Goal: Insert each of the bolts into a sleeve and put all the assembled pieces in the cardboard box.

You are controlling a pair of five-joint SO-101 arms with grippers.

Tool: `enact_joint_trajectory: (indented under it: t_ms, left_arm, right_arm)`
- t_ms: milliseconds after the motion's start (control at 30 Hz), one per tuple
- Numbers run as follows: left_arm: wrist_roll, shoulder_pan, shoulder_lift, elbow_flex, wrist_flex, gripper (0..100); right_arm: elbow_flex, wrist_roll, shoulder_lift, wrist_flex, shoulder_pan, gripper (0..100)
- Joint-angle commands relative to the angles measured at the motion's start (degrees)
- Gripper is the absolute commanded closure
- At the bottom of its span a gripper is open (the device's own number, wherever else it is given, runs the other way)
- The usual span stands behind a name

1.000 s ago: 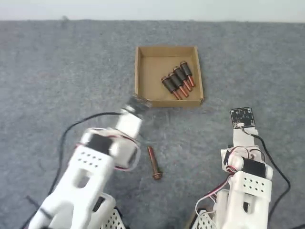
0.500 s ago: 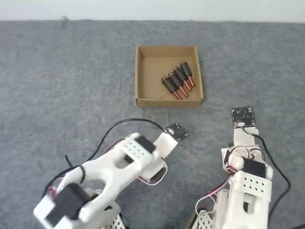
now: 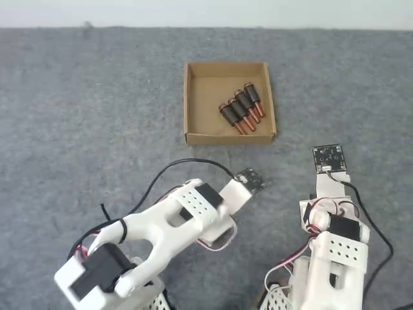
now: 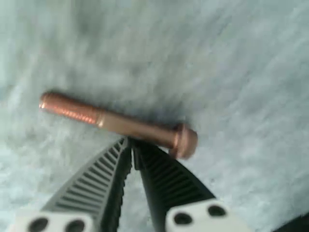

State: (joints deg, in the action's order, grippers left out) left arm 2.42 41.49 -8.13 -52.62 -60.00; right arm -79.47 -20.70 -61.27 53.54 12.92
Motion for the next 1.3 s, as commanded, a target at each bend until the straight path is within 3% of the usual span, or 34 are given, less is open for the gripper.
enact_joint_trajectory:
  t_ms: [0, 133, 633, 767, 833, 967, 1100, 1267]
  left_arm:
    - [6.7, 1.6, -3.8, 1.5, 6.2, 99]
    - [9.6, 1.8, -3.9, 2.1, 8.9, 99]
    - [9.3, 1.5, -3.8, 3.8, 25.7, 99]
    - [9.1, 1.5, -4.3, 3.7, 26.3, 99]
    - [5.5, 0.6, -4.3, 4.1, 24.6, 99]
    - [-8.5, -1.6, -4.3, 5.4, 17.8, 94]
    - [-14.9, -2.3, -4.3, 6.8, 11.5, 88]
    - [-24.1, -2.2, -4.3, 6.9, 10.7, 88]
  right_arm:
    - [0.3, -1.2, -0.6, -1.0, 0.7, 99.1]
    - [0.3, -1.2, -0.6, -1.0, 0.7, 99.1]
    - [0.3, -1.2, -0.6, -1.0, 0.7, 99.1]
    - [0.3, -1.2, -0.6, -1.0, 0.7, 99.1]
    - [0.2, -1.2, -0.6, -1.0, 0.7, 99.1]
    - [0.2, -1.2, -0.6, -1.0, 0.7, 99.1]
    - [0.2, -1.2, -0.6, -1.0, 0.7, 99.1]
    - [0.2, -1.2, -0.6, -1.0, 0.7, 99.1]
